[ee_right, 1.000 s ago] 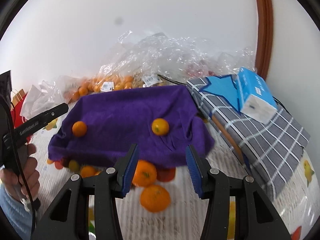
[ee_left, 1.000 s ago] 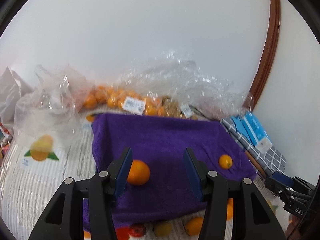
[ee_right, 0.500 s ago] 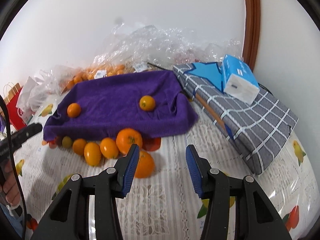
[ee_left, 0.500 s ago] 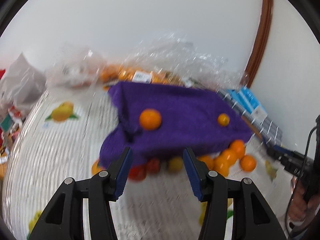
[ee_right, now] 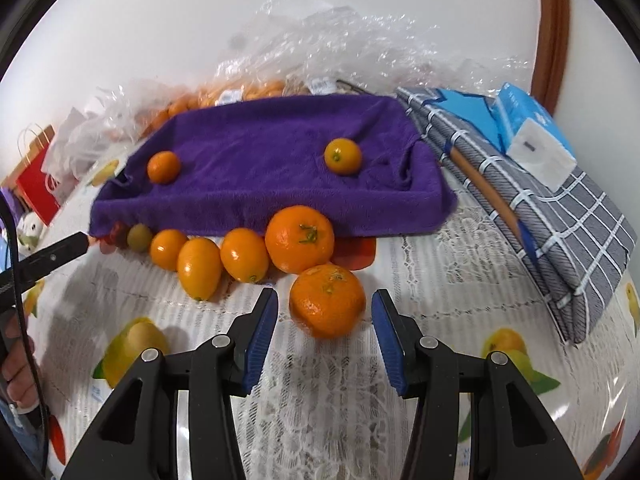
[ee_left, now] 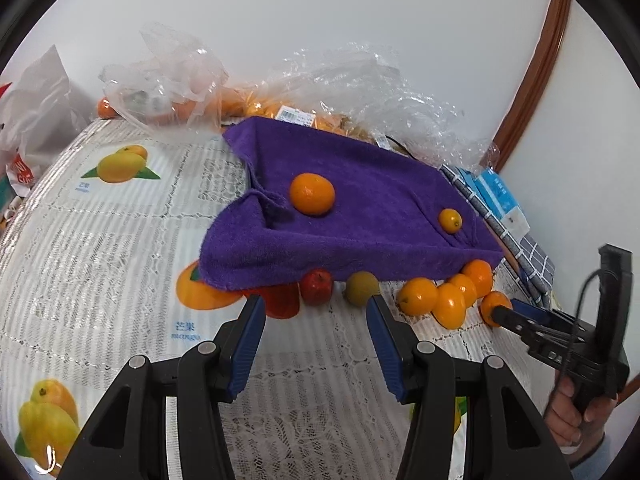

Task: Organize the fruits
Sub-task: 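Move both open grippers back toward the row of fruit, then grasp a large orange with the right gripper while the left gripper grasps a small red fruit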

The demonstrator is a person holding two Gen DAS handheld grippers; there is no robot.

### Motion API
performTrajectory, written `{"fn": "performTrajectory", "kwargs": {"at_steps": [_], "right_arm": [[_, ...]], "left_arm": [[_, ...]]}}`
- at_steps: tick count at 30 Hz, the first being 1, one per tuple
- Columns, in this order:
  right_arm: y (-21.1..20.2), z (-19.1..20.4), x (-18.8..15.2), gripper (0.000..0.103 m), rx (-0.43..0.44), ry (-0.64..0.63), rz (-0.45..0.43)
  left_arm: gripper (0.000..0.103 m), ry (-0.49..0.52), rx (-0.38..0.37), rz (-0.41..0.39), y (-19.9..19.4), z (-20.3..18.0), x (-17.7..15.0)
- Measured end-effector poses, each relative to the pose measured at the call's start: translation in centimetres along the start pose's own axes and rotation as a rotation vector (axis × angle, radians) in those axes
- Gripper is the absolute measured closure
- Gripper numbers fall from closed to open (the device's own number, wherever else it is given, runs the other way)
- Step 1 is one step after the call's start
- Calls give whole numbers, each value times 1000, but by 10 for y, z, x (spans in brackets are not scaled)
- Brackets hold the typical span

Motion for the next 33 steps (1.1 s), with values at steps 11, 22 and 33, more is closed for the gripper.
{"fn": "performTrajectory", "kwargs": {"at_steps": [11, 22, 33], "right_arm": [[15, -7, -8, 61, 45, 23, -5], [10, -8, -9, 61, 67, 39, -12], [11, -9, -9, 61, 68, 44, -11]], "left_arm": [[53, 40, 51, 78, 22, -7, -6], [69, 105, 80, 98, 47, -18, 1], [81, 64, 15, 84, 45, -15, 3]]}}
Point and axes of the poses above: each gripper's, at about its wrist camera, not at the fingertips, and y roughly the way its jaws point, z to its left, x to its top, the point moved 2 cm from there along y, roughly the way its jaws point, and after that the axes turned 14 degrees about -z, right-handed, at the moved point
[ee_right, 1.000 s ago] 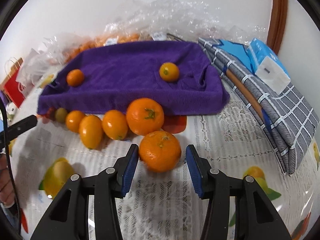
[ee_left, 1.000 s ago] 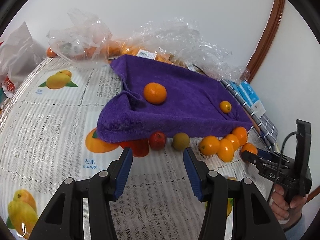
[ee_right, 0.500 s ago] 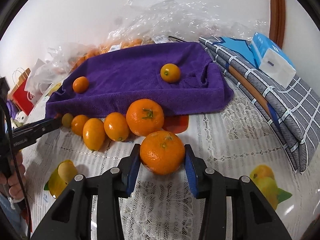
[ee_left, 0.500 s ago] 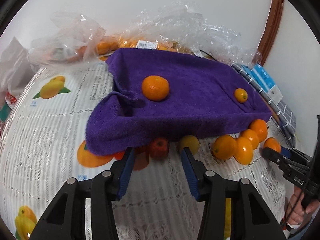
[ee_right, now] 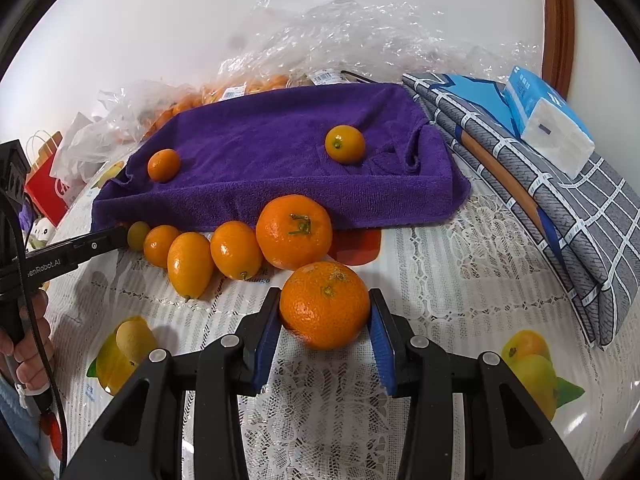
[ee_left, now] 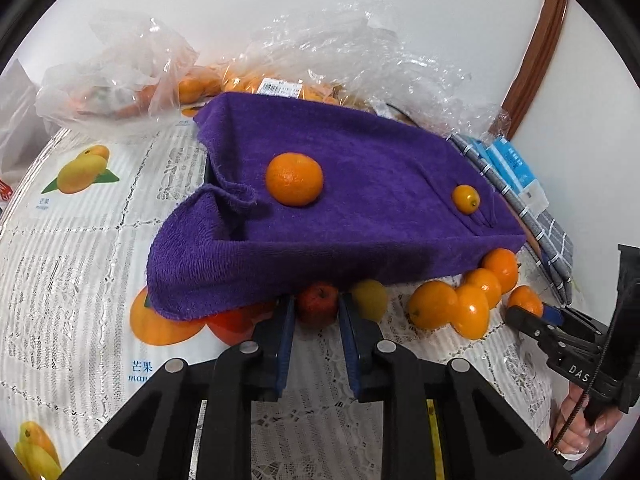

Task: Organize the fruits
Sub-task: 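Grasp a large orange with the right gripper while the left gripper grasps a small red fruit, then carry the orange and the red fruit onto the purple towel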

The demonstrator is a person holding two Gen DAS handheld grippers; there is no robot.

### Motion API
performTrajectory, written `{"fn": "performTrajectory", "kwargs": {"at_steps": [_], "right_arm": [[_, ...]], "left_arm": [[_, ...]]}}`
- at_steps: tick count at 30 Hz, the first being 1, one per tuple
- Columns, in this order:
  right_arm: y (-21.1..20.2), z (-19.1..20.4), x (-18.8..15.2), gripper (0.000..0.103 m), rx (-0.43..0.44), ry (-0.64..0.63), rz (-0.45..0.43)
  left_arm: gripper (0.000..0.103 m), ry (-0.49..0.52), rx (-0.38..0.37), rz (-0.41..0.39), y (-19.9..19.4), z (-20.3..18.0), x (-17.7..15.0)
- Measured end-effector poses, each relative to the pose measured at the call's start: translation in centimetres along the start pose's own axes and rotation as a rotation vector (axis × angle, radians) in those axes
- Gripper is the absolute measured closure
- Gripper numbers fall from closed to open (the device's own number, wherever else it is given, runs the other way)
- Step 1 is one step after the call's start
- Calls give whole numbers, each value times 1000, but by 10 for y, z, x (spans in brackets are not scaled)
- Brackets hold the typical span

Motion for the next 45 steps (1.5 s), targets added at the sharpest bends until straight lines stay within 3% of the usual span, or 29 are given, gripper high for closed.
{"fn": "performTrajectory", "kwargs": {"at_steps": [9, 14, 21, 26, 33, 40, 45], "right_arm": [[-6, -2, 2, 61, 12, 12, -26], [-16, 0, 7, 61, -34, -35, -33], [-40, -2, 49, 61, -21, -25, -105], [-35, -7, 85, 61, -37, -40, -162], [0, -19, 110, 61, -49, -3, -159], [39, -28, 87, 61, -6, 25, -95], [51, -33, 80, 61, -15, 26, -64]], "left_arm": [[81, -10, -62, -74, -25, -8, 10], [81, -19, -82, -118, -43, -10, 23], [81, -19, -71, -182, -53, -13, 58], [81, -12, -75, -207, -45, -21, 81], [81, -17, -75, -191, -8, -32, 85], [81, 15, -45, -116, 35, -32, 62], [81, 27, -41, -89, 43, -31, 54]]}}
Point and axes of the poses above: each gripper's, at about its wrist camera, not at the fingertips, and y roughly the way its jaws point, z to its left, x to its top, the point moved 2 cm from there along y, roughly the way its jaws point, and after that the axes turned 14 degrees about -z, right-handed, at the moved point
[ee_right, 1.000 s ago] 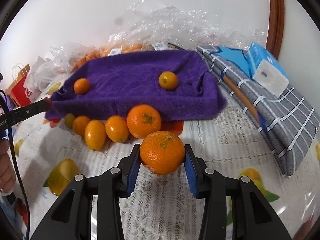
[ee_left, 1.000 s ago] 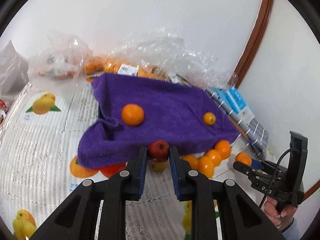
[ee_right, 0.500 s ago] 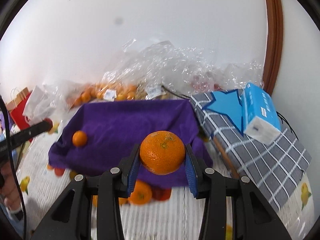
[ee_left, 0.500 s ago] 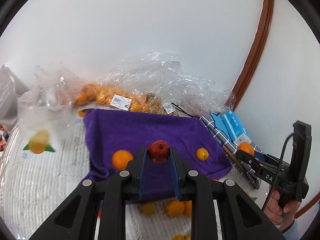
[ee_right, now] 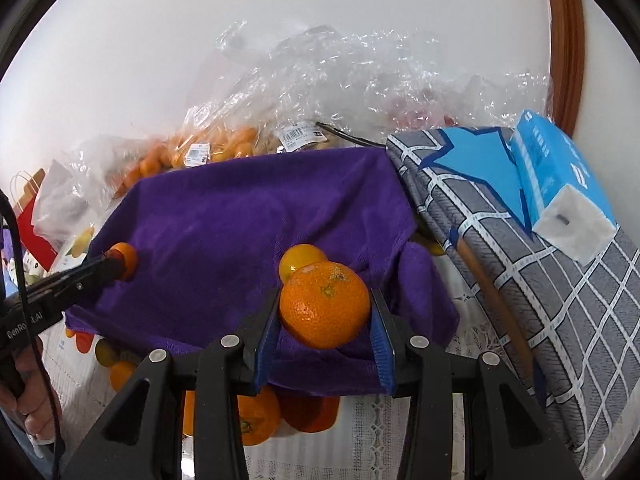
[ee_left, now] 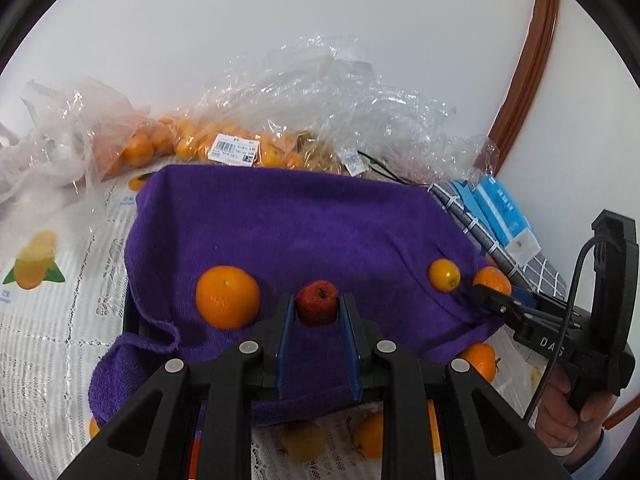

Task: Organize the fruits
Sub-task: 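Carry the orange and the red fruit onto the purple towel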

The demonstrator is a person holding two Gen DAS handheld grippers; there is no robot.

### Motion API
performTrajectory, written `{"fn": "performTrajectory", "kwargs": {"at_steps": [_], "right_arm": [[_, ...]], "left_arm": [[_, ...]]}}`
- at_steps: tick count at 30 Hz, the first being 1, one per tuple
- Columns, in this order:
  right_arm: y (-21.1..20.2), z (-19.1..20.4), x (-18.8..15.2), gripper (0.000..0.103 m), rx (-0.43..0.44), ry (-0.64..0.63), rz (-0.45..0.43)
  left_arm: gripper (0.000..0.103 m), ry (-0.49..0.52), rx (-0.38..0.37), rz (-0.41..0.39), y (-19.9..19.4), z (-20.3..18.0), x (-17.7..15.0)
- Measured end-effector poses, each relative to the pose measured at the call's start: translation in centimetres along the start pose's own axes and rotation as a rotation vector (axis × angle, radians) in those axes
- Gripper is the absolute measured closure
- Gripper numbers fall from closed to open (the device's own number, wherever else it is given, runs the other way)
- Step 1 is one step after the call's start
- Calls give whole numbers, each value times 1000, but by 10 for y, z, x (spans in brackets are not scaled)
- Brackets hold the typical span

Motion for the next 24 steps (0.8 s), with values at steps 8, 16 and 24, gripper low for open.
{"fn": "performTrajectory", "kwargs": {"at_steps": [8, 16, 24], "right_arm": [[9, -4, -6, 61, -14, -8, 22], [7, 2, -7, 61, -14, -34, 10], [5, 5, -8, 61, -15, -48, 11]], "left_arm": [[81, -11, 11, 45, 7, 2, -9], [81, 7, 51, 70, 12, 1, -15], [81, 51, 78, 66, 14, -1, -16]]}}
Point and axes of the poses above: each gripper's, at about its wrist camera, not at the fingertips, and y roughly the way its jaws point, z to its left, x to its top, the point moved 2 cm from there along y, roughly the way its jaws point, and after that the axes turned 14 degrees about -z, right-handed, at the moved point
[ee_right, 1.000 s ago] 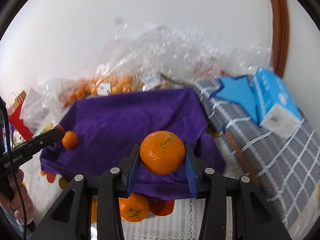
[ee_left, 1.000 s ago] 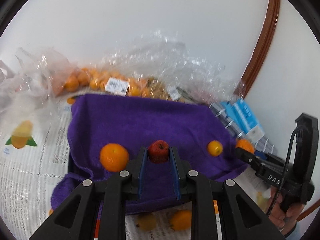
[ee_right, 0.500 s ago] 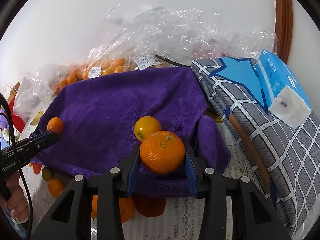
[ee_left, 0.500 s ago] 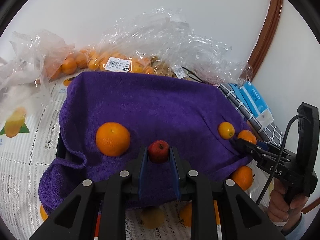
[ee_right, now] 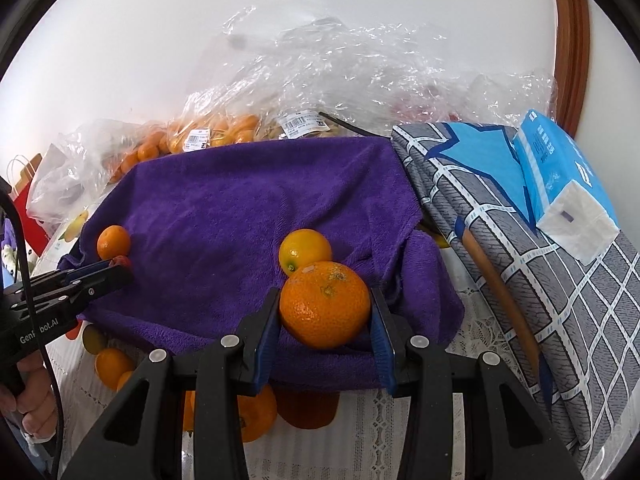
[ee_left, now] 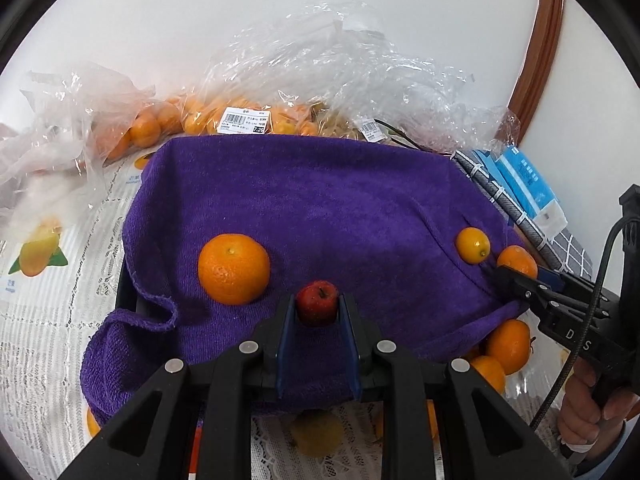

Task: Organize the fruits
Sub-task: 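Carry the orange and the red fruit onto the purple towel, then open both grippers to release the fruits on the towel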

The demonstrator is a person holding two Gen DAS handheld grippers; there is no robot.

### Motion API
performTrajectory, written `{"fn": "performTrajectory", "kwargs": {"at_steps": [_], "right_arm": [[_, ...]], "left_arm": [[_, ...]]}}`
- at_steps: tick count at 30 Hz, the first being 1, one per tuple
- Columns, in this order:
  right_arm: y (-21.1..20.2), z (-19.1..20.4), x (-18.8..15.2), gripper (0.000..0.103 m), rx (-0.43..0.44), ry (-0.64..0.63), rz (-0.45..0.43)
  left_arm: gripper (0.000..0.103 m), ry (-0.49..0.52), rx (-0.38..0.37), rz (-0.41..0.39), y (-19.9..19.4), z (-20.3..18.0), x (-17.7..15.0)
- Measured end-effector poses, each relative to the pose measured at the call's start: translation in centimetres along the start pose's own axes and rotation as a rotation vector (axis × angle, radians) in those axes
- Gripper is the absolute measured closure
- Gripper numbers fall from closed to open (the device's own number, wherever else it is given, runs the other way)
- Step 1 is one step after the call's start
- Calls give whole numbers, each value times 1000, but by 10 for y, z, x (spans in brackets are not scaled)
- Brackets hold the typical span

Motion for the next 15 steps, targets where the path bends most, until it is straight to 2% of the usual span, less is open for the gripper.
{"fn": "performTrajectory", "kwargs": {"at_steps": [7, 15], "right_arm": [[-1, -1, 0, 60, 3, 5, -4], [-14, 4, 4, 44, -18, -24, -80]], "left_arm": [[80, 0, -18, 3, -1, -1, 1], [60, 3, -52, -44, -13, -5, 6]]}}
Point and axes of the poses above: each gripper's, at about its wrist camera, not at the fingertips, and y roughly the way its jaws point, z to its left, x to its top, the point moved 2 cm from there along y, roughly the way its jaws point, and after that the axes turned 14 degrees about -z, right-handed, at the moved point
